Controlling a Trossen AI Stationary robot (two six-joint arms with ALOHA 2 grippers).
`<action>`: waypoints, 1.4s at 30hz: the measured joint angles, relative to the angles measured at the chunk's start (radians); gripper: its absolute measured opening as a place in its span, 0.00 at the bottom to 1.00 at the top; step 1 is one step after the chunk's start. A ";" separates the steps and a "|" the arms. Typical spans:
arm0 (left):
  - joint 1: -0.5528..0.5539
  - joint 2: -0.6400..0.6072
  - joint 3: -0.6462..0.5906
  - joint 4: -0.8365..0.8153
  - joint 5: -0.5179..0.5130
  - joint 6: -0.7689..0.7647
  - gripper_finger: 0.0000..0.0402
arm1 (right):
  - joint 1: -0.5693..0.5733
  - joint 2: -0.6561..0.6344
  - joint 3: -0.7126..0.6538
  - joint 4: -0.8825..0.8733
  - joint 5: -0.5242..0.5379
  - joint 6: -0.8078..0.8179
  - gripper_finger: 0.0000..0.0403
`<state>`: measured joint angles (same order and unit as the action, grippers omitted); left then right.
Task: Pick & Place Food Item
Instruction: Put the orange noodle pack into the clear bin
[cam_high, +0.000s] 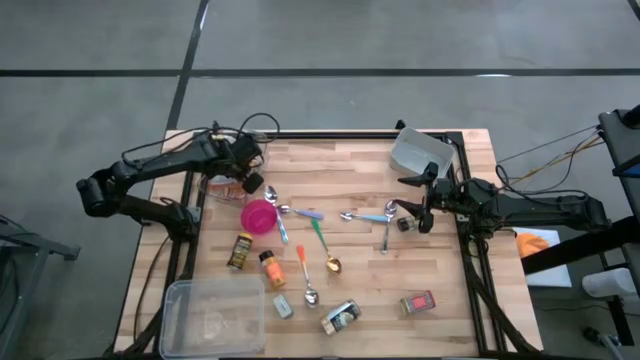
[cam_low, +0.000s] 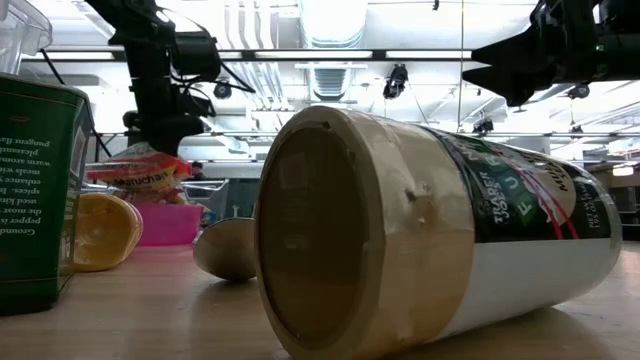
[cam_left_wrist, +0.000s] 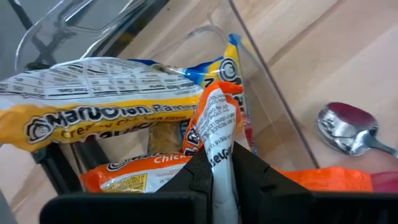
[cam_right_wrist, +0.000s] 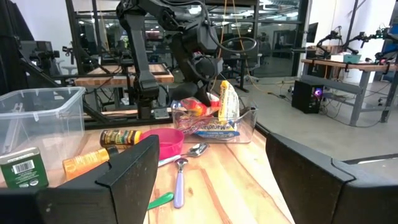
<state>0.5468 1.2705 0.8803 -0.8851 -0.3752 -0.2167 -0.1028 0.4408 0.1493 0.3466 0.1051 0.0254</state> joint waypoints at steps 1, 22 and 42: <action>0.002 0.000 0.000 -0.002 -0.003 0.003 0.09 | 0.000 0.000 0.000 0.000 0.000 0.000 0.72; 0.021 0.000 0.024 -0.038 0.086 0.036 0.10 | 0.000 0.000 0.000 0.000 0.000 0.000 0.72; 0.071 -0.011 0.024 -0.063 0.196 0.085 0.49 | 0.000 0.000 0.000 0.000 0.000 0.000 0.72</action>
<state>0.6182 1.2593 0.9039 -0.9476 -0.1791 -0.1315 -0.1028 0.4408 0.1493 0.3466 0.1051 0.0257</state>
